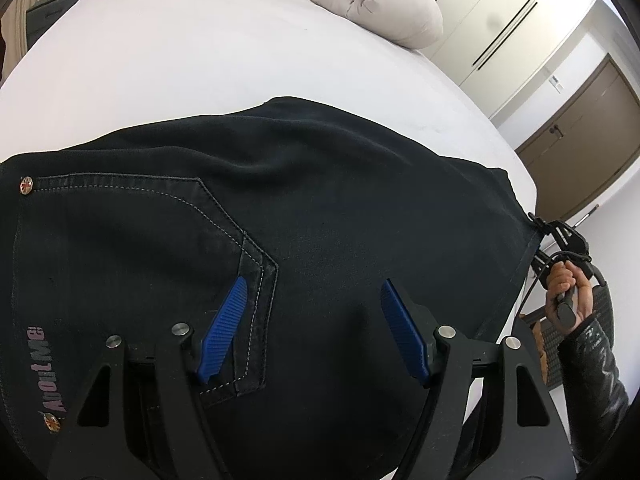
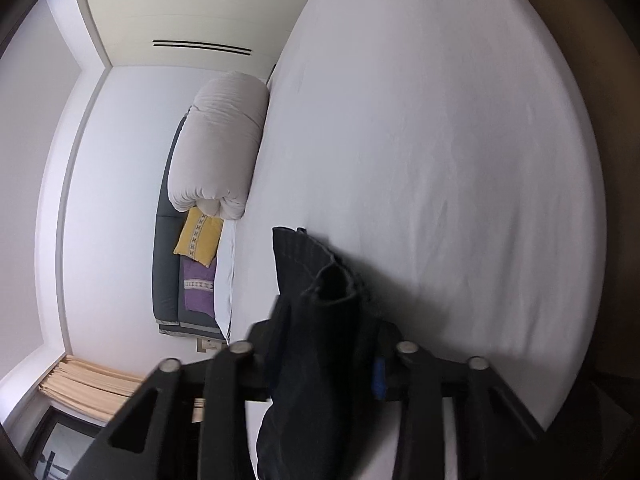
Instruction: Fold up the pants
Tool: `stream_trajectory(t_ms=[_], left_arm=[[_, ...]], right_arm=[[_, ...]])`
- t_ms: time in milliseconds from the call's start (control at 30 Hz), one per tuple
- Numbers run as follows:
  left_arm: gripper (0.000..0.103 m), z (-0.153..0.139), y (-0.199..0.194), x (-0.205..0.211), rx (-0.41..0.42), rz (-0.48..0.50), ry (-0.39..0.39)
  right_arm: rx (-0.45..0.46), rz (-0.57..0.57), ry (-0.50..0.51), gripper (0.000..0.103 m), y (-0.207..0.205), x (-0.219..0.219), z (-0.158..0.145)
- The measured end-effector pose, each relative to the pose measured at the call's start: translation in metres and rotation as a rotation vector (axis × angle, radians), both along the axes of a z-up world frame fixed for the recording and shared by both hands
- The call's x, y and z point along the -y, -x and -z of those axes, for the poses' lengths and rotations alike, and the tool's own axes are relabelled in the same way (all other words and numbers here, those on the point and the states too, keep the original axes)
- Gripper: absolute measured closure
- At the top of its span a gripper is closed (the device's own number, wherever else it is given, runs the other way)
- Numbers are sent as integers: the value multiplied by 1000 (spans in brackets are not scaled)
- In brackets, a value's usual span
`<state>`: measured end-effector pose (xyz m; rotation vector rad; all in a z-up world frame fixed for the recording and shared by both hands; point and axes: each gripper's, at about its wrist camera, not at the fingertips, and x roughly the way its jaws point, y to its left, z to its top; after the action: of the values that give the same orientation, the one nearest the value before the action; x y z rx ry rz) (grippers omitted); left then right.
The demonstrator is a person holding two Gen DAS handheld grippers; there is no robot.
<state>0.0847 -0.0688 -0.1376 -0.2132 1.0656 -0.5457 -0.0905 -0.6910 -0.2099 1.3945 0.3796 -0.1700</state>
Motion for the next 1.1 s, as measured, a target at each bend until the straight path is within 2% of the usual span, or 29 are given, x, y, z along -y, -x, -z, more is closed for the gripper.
stream_trajectory(t_ms=[33, 133, 267, 333, 433, 533, 600, 667, 733, 800, 833, 867, 967, 1100], left_arm=[[34, 0, 0, 0, 0, 0, 1], [34, -1, 1, -1, -3, -3, 10], [34, 0, 1, -4, -7, -10, 25], [34, 0, 0, -7, -12, -17, 36], [34, -1, 0, -10, -20, -30, 58], [34, -2, 0, -15, -37, -53, 95], [34, -4, -2, -20, -59, -67, 138], [29, -4, -3, -23, -86, -79, 186], [24, -5, -6, -23, -120, -94, 242], [19, -9, -7, -24, -143, -96, 288], [17, -10, -8, -24, -147, -99, 306], [15, -12, -10, -24, -158, -107, 334], [14, -19, -21, -17, -213, -103, 427], [14, -27, -40, 3, -270, -58, 492]], right_arm=[[-4, -1, -3, 90, 0, 0, 1], [-16, 2, 9, 92, 0, -3, 0], [-82, -25, 132, 92, -5, -13, -22], [-105, -67, 251, 93, -11, -28, -46], [-153, -200, 511, 93, -34, -81, -89], [-193, -418, 815, 93, -58, -165, -114], [-223, -587, 1034, 93, -70, -233, -110], [-274, -709, 1162, 93, -80, -278, -89], [-364, -792, 1254, 93, -90, -306, -58], [-404, -779, 1368, 92, -89, -323, -48], [-397, -776, 1371, 92, -88, -325, -50], [-385, -763, 1368, 92, -87, -325, -55], [-342, -731, 1443, 93, -80, -338, -76], [-254, -738, 1526, 93, -68, -374, -98]])
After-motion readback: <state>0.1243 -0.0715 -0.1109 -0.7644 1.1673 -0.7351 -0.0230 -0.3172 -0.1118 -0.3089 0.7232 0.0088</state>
